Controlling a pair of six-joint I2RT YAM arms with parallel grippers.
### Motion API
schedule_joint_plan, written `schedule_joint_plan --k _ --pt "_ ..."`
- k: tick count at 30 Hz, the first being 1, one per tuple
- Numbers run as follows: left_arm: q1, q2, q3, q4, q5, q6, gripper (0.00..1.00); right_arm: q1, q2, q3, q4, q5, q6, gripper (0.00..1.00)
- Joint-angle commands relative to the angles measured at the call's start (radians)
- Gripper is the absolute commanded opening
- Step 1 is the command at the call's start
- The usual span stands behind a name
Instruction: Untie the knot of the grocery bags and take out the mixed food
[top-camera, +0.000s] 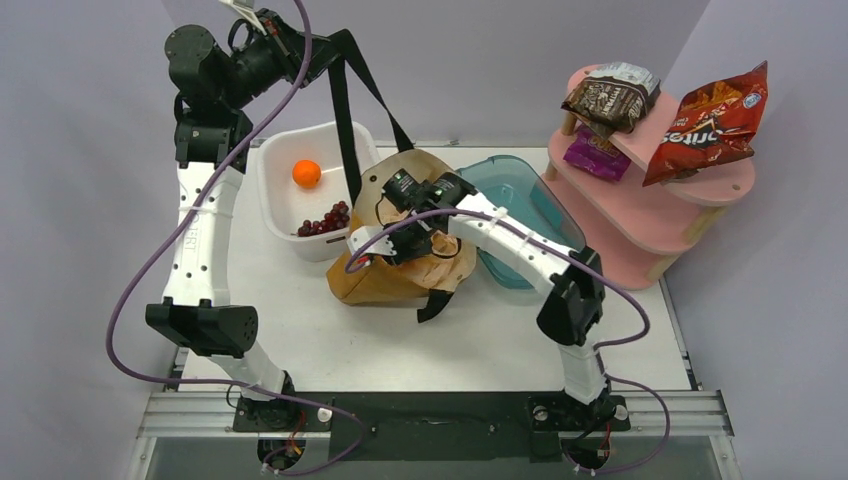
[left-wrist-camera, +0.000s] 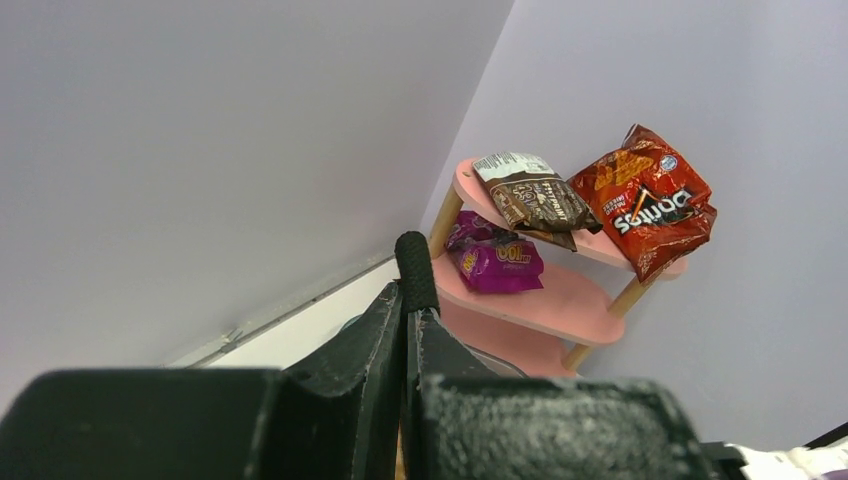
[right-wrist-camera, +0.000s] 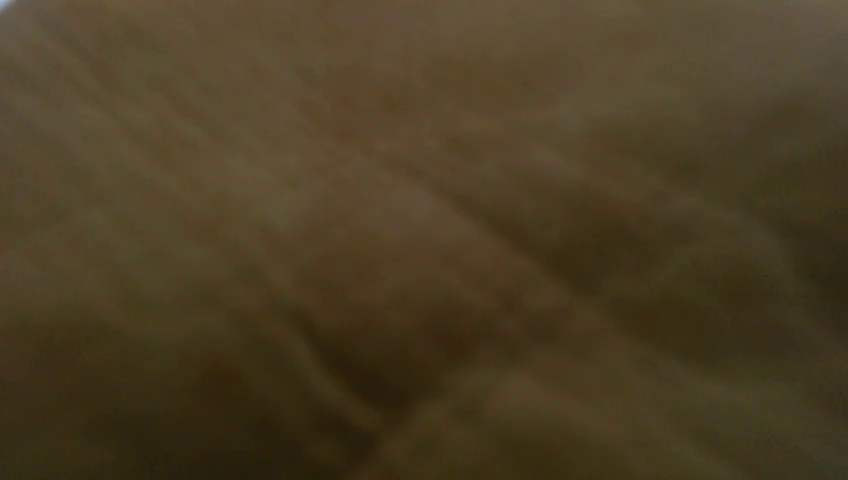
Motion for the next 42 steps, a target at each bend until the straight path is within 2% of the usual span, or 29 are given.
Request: schedule_joint_plan --k 1,4,5,7,13,16,23,30,36,38,40,41,42 --pt "0.018 -0.048 -0.008 0.111 -0.021 -0.033 0.0 -0.004 0.089 0.082 -0.149 0.109 -0.029 0.31" --pt "0.029 -0.051 -0.022 0.116 -0.02 -0.037 0.0 -0.011 0.099 0.073 -0.115 0.125 -0.003 0.54" --pt "0.03 -0.052 -0.028 0.118 -0.019 -0.037 0.0 -0.014 0.094 0.074 -0.082 0.122 0.026 0.72" --pt "0.039 -0.054 -0.039 0.121 -0.018 -0.04 0.0 -0.026 0.062 0.084 -0.033 0.075 0.079 0.85" --pt "0.079 -0.042 -0.051 0.137 -0.004 -0.071 0.0 -0.047 -0.116 0.041 0.11 -0.025 0.185 0.88" --pt "0.081 -0.045 -0.074 0.144 0.0 -0.071 0.0 -0.047 -0.223 -0.001 0.213 -0.041 0.256 0.89" --pt "0.081 -0.041 -0.088 0.144 -0.012 -0.046 0.0 -0.082 -0.379 -0.017 0.334 -0.041 0.49 0.9" --pt "0.112 -0.032 -0.077 0.144 -0.01 -0.045 0.0 -0.201 -0.474 -0.252 0.479 0.112 0.892 0.9" --pt "0.112 -0.04 -0.092 0.135 -0.005 -0.028 0.0 -0.225 -0.454 -0.367 0.474 0.102 1.043 0.9" --pt "0.112 -0.048 -0.101 0.119 -0.009 -0.008 0.0 -0.233 -0.421 -0.39 0.47 0.065 1.068 0.83" --pt "0.112 -0.057 -0.112 0.083 -0.018 0.026 0.0 -0.251 -0.393 -0.403 0.472 0.025 1.117 0.59" --pt "0.112 -0.06 -0.118 0.048 -0.023 0.045 0.0 -0.262 -0.385 -0.401 0.477 -0.024 1.152 0.34" --pt "0.112 -0.062 -0.121 0.023 -0.042 0.088 0.0 -0.288 -0.371 -0.396 0.481 -0.053 1.177 0.21"
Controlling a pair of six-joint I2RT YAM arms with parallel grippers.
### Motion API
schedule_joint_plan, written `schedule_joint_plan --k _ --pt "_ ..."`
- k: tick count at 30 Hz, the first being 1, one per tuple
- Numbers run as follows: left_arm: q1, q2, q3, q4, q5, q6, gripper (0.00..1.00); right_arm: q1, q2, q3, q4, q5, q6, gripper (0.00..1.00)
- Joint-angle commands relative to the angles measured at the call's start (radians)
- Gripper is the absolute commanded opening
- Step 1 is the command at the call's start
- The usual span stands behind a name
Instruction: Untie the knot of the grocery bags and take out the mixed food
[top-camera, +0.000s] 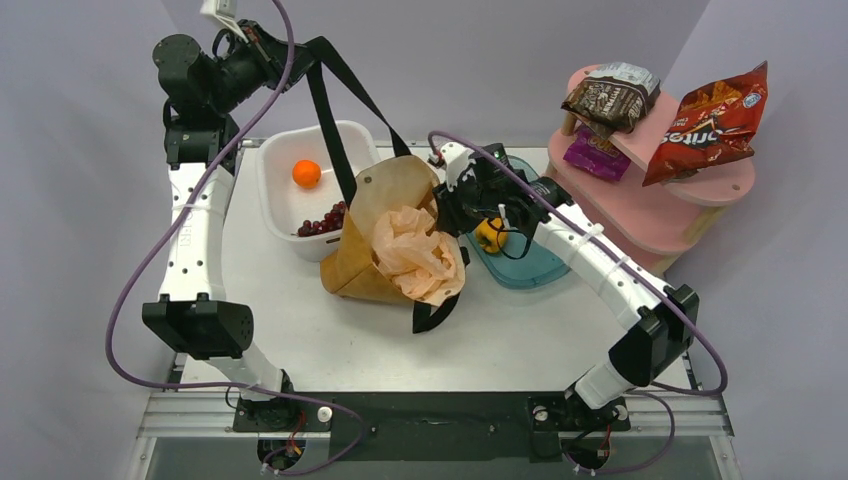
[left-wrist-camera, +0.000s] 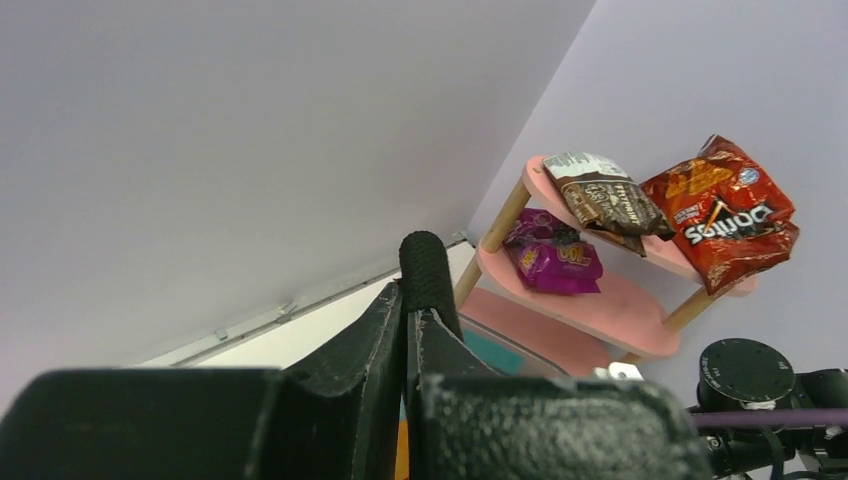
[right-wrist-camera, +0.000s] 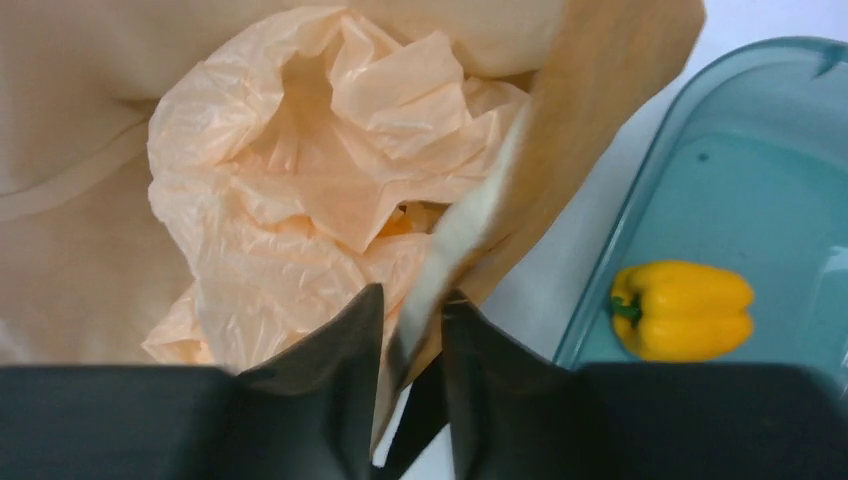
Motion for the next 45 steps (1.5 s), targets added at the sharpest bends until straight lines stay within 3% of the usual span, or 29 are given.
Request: schedule_joint_plan --k 1,7,11,12,13,14,19,21,25,26,29,32,35,39,45 --pt "0.009 -0.055 -0.018 -0.09 -0.058 0.125 0.0 -0.061 0.032 0.021 0.062 -0.185 0.207 0.03" --pt "0.01 -0.004 -0.019 -0.339 -0.32 0.382 0.0 -0.108 0.008 0.067 0.264 -0.547 0.537 0.0" --pt "0.009 0.107 0.076 -0.558 -0.434 0.527 0.02 -0.123 -0.099 -0.07 0.759 -0.605 0.965 0.0" --pt "0.01 0.143 0.091 -0.634 -0.474 0.555 0.17 -0.13 -0.102 -0.075 0.784 -0.602 1.051 0.0" --pt "0.013 0.171 0.121 -0.699 -0.487 0.563 0.27 -0.132 -0.102 -0.07 0.775 -0.6 1.078 0.0" --pt "0.026 0.177 0.136 -0.721 -0.468 0.575 0.36 -0.134 -0.102 -0.073 0.769 -0.59 1.085 0.0" --pt "0.111 0.042 0.122 -0.587 -0.299 0.555 0.43 -0.158 -0.115 -0.149 0.763 -0.553 1.089 0.0" --pt "0.12 -0.023 0.128 -0.594 -0.209 0.634 0.44 -0.18 -0.106 -0.158 0.75 -0.533 1.084 0.0" --pt "0.099 -0.144 0.111 -0.763 0.168 0.872 0.46 -0.21 -0.091 -0.174 0.714 -0.491 1.083 0.0" --pt "0.044 -0.165 0.099 -0.803 0.23 0.904 0.47 -0.215 -0.087 -0.178 0.692 -0.485 1.081 0.0" --pt "-0.203 -0.282 -0.058 -0.884 0.211 0.984 0.43 -0.224 -0.077 -0.177 0.672 -0.471 1.064 0.0" --pt "-0.378 -0.376 -0.315 -0.765 0.11 0.923 0.37 -0.233 -0.064 -0.162 0.651 -0.472 1.058 0.0" --pt "-0.531 -0.4 -0.426 -0.666 -0.003 0.878 0.26 -0.24 -0.066 -0.155 0.643 -0.464 1.051 0.0" --pt "-0.644 -0.311 -0.495 -0.68 -0.214 0.909 0.18 -0.242 -0.072 -0.153 0.642 -0.467 1.048 0.0" --pt "-0.692 -0.119 -0.607 -0.482 -0.454 0.859 0.12 -0.253 -0.089 -0.167 0.673 -0.489 1.069 0.0"
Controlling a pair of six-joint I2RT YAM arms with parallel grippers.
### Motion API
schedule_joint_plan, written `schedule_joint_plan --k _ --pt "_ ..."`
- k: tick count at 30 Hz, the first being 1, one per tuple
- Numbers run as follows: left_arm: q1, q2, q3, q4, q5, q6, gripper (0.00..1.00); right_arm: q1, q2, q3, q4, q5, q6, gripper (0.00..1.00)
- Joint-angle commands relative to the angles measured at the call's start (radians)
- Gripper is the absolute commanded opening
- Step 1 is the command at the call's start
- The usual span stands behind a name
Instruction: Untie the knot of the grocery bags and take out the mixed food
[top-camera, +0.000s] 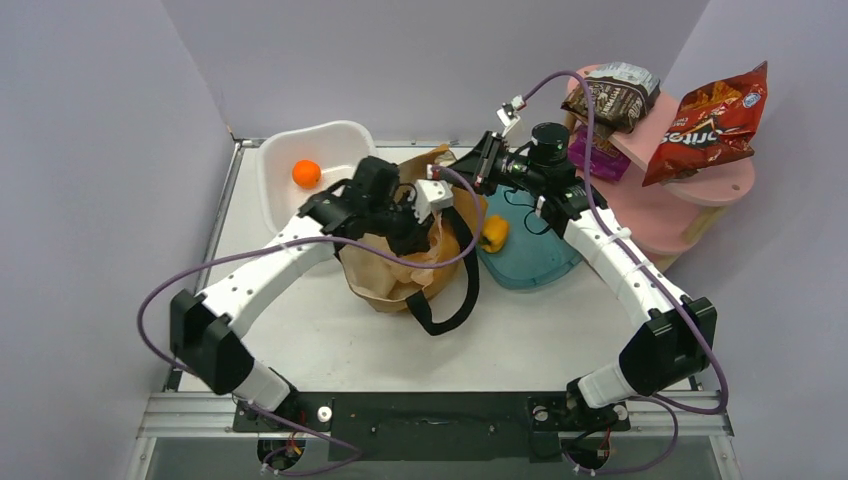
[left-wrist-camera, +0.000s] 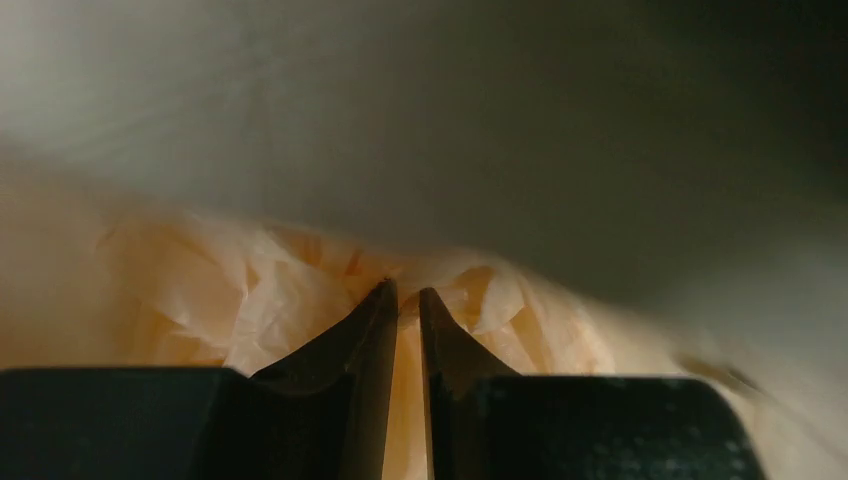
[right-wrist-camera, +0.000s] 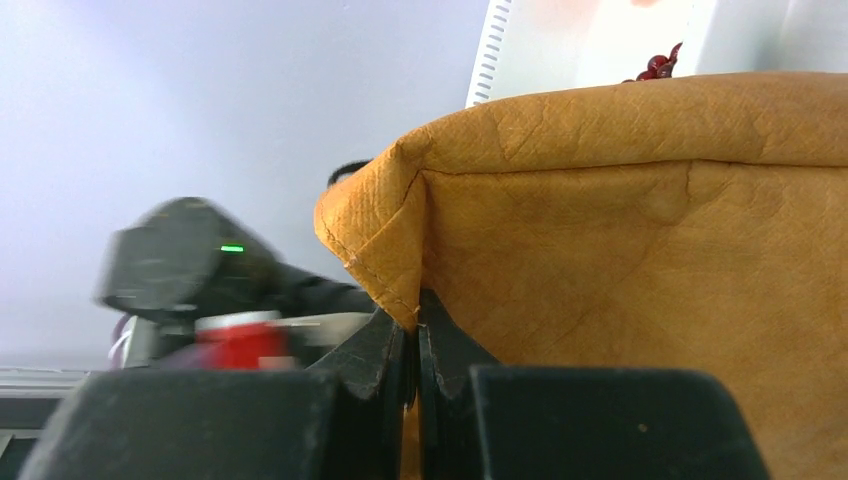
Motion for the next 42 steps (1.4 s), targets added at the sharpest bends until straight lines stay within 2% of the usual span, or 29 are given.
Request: schedule_joint_plan --k 1,4,8,10,11,13,16,19,21,24,27,28,32,35,36,37,38,39,40,41,42 --pt "-0.017 0.11 -0.074 0.208 -0.244 -0.032 0.12 -0.022 -0.028 0.01 0.055 -0.024 0.019 0.0" --pt "-0.004 0.158 -0.201 0.324 -0.305 -0.03 0.12 -0.052 -0.039 -0.008 0.067 -0.033 0.023 0.0" --pt "0.055 0.194 -0.287 0.406 -0.24 -0.024 0.17 -0.088 -0.056 -0.032 0.073 -0.043 0.018 0.0" --pt "0.107 0.188 -0.292 0.388 -0.166 -0.046 0.26 -0.096 -0.06 -0.039 0.074 -0.045 0.013 0.0" --pt "0.146 0.15 -0.294 0.39 -0.059 -0.066 0.4 -0.099 -0.058 -0.04 0.074 -0.045 0.011 0.0" --pt "0.187 0.059 -0.297 0.409 0.09 -0.098 0.46 -0.101 -0.057 -0.042 0.073 -0.044 0.006 0.0" --pt "0.193 -0.067 -0.201 0.359 0.221 -0.153 0.47 -0.095 -0.054 -0.051 0.077 -0.031 0.005 0.0" --pt "0.2 -0.104 -0.042 0.267 0.341 -0.257 0.48 -0.089 -0.048 -0.057 0.086 -0.022 0.009 0.0" --pt "0.222 -0.12 0.02 0.211 0.374 -0.284 0.49 -0.084 -0.047 -0.059 0.087 -0.015 0.004 0.0" --pt "0.291 -0.139 0.058 0.157 0.354 -0.314 0.5 -0.073 -0.047 -0.061 0.086 -0.008 0.001 0.0" --pt "0.34 -0.143 0.077 0.119 0.175 -0.266 0.52 -0.059 -0.05 -0.048 0.073 -0.008 -0.018 0.0" --pt "0.346 -0.142 0.075 0.104 0.065 -0.212 0.52 -0.054 -0.052 -0.042 0.065 -0.007 -0.038 0.0" --pt "0.335 -0.104 0.055 0.044 -0.143 -0.068 0.53 -0.042 -0.063 -0.01 0.007 -0.006 -0.104 0.0" --pt "0.296 -0.075 0.025 -0.008 -0.215 -0.013 0.53 -0.035 -0.068 0.012 0.003 -0.015 -0.122 0.0" --pt "0.265 -0.074 0.016 -0.017 -0.227 0.004 0.52 -0.035 -0.068 0.019 0.003 -0.017 -0.126 0.0" --pt "0.236 -0.08 0.003 -0.042 -0.215 0.012 0.41 -0.034 -0.063 0.039 0.007 -0.018 -0.133 0.0" --pt "0.221 -0.085 -0.001 -0.058 -0.15 0.026 0.34 -0.034 -0.052 0.063 0.007 -0.017 -0.137 0.0" --pt "0.199 -0.102 -0.004 -0.079 -0.1 0.029 0.19 -0.034 -0.046 0.078 0.007 -0.013 -0.144 0.0" --pt "0.193 -0.115 -0.012 -0.08 0.025 0.02 0.11 -0.035 -0.029 0.109 0.007 -0.009 -0.147 0.0" --pt "0.182 -0.145 -0.02 -0.056 0.083 0.007 0.01 -0.036 -0.02 0.123 0.008 0.0 -0.15 0.0" --pt "0.176 -0.158 -0.036 -0.033 0.176 -0.039 0.0 -0.035 -0.003 0.151 0.006 0.005 -0.15 0.0"
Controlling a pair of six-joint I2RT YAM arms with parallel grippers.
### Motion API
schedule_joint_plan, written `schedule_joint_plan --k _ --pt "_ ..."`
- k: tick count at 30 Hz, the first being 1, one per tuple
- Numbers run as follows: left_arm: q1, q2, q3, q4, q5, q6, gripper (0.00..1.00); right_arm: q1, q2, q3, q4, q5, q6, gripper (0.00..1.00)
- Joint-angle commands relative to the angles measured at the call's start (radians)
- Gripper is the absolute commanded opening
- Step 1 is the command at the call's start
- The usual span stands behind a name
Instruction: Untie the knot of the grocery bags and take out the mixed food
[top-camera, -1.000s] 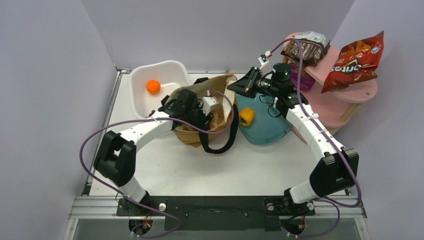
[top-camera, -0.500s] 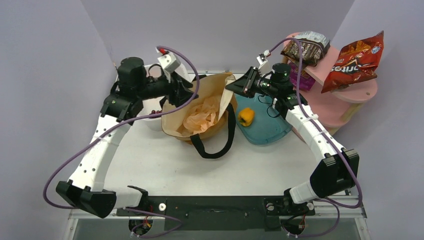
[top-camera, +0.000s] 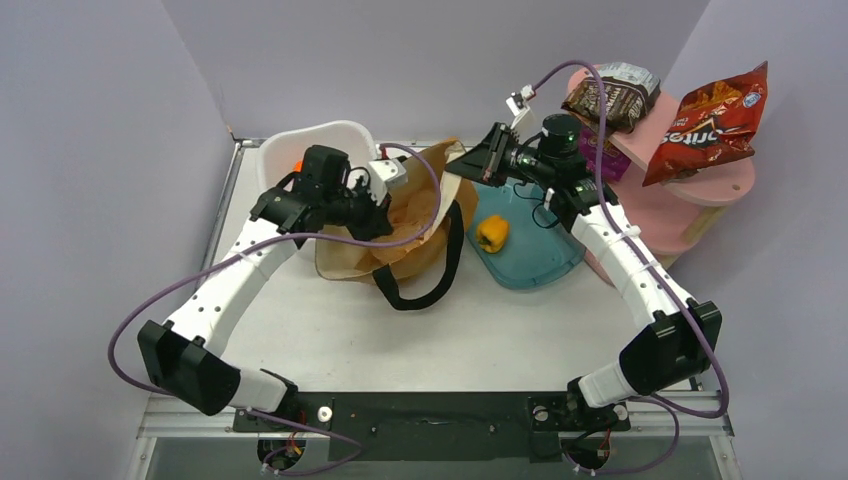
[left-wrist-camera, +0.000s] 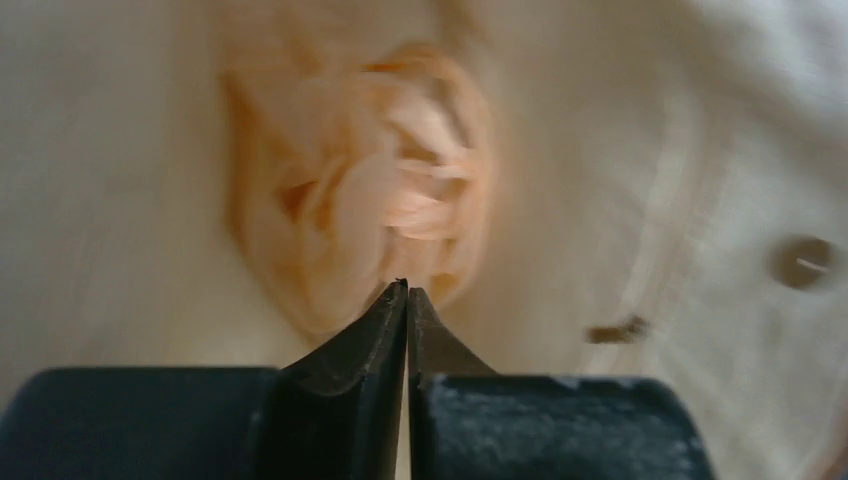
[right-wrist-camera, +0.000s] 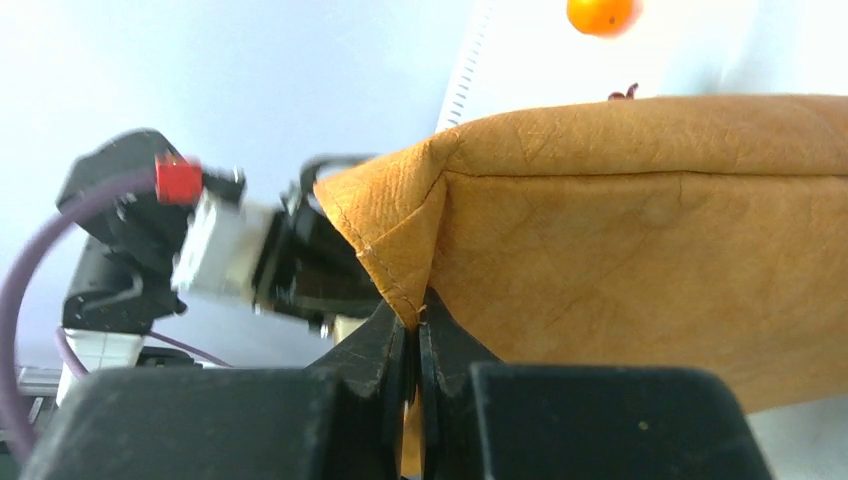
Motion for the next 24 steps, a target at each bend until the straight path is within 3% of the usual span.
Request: schedule_joint_plan --k 1,7,11,15,17,18,20,24 --pt "-0.05 -0.113 -0.014 0.068 0.291 -0.043 0.0 0.009 0.014 0.139 0.058 0.02 -0.037 0.0" --pt "-0.079 -0.096 0.01 0.289 0.464 -0.363 0.0 0.009 0.108 0.233 -0.012 0.046 -0.071 0.0" --pt "-0.093 -0.073 0.011 0.468 0.494 -0.555 0.0 0.034 0.181 0.29 -0.013 0.046 -0.096 0.0" --pt "-0.102 -0.059 0.017 0.48 0.496 -0.554 0.0 0.082 0.262 0.379 0.041 -0.005 -0.082 0.0" --pt "-0.057 -0.094 0.015 0.455 0.463 -0.54 0.17 0.09 0.28 0.408 0.065 -0.046 -0.08 0.0" --pt "-0.005 -0.114 0.006 0.466 0.442 -0.543 0.31 0.089 0.279 0.407 0.084 -0.064 -0.078 0.0" --pt "0.088 -0.188 -0.023 0.477 0.366 -0.533 0.38 0.087 0.268 0.393 0.12 -0.081 -0.077 0.0" --pt "0.204 -0.338 -0.057 0.385 0.202 -0.386 0.41 0.096 0.268 0.385 0.184 -0.106 -0.075 0.0"
